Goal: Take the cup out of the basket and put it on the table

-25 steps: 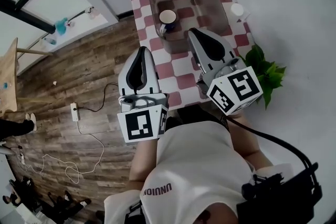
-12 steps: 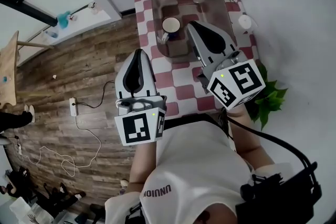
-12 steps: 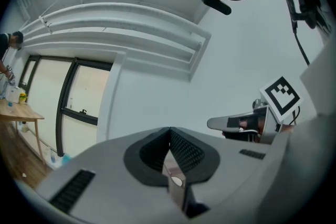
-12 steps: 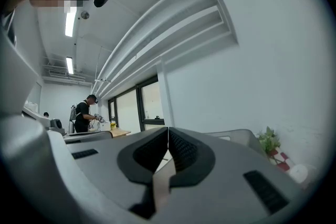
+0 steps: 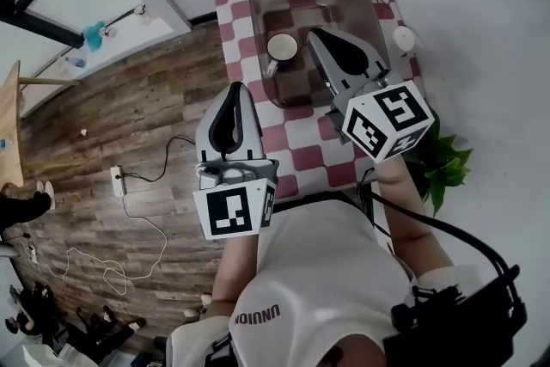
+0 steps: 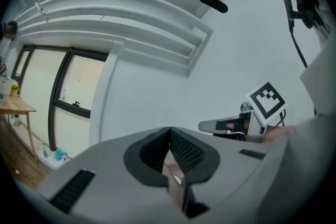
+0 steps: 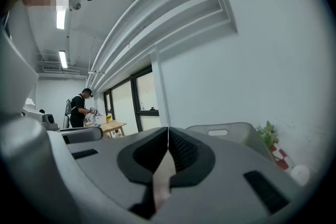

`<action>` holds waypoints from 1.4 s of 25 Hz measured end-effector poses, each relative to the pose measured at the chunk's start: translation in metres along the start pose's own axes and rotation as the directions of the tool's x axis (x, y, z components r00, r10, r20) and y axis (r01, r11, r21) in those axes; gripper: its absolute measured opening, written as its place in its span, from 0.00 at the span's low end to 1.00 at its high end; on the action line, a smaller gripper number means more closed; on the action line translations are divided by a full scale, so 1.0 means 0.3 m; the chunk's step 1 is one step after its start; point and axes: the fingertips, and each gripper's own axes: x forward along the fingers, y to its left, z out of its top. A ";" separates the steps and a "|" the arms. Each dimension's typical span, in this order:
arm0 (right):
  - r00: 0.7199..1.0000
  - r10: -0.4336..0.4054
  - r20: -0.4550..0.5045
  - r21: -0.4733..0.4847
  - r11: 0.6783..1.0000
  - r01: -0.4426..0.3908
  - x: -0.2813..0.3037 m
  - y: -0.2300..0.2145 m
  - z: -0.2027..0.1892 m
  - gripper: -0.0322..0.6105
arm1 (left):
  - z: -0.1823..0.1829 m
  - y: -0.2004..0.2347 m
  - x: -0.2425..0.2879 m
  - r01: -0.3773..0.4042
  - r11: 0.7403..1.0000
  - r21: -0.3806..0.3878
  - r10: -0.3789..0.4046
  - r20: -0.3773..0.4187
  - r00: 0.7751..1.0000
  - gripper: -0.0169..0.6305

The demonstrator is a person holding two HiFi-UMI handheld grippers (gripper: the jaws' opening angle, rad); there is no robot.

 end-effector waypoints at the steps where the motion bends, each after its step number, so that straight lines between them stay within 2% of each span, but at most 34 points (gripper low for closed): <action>1: 1.000 -0.002 -0.008 0.003 1.000 0.002 0.013 -0.008 -0.006 0.08 | -0.008 0.003 0.004 0.004 1.000 -0.004 -0.004 -0.005 1.000 0.05; 18: 0.994 -0.036 -0.103 0.003 0.999 0.036 0.186 -0.122 -0.041 0.08 | -0.055 0.081 0.118 0.005 0.999 -0.047 -0.007 -0.037 0.999 0.05; 24: 0.986 -0.070 -0.149 -0.007 0.998 0.070 0.216 -0.169 -0.081 0.08 | -0.068 0.090 0.130 0.006 0.999 -0.053 -0.008 -0.044 0.999 0.05; 35: 0.968 -0.074 -0.239 -0.008 0.997 0.074 0.271 -0.213 -0.164 0.08 | -0.084 0.099 0.148 -0.001 0.998 -0.055 -0.002 -0.062 0.998 0.05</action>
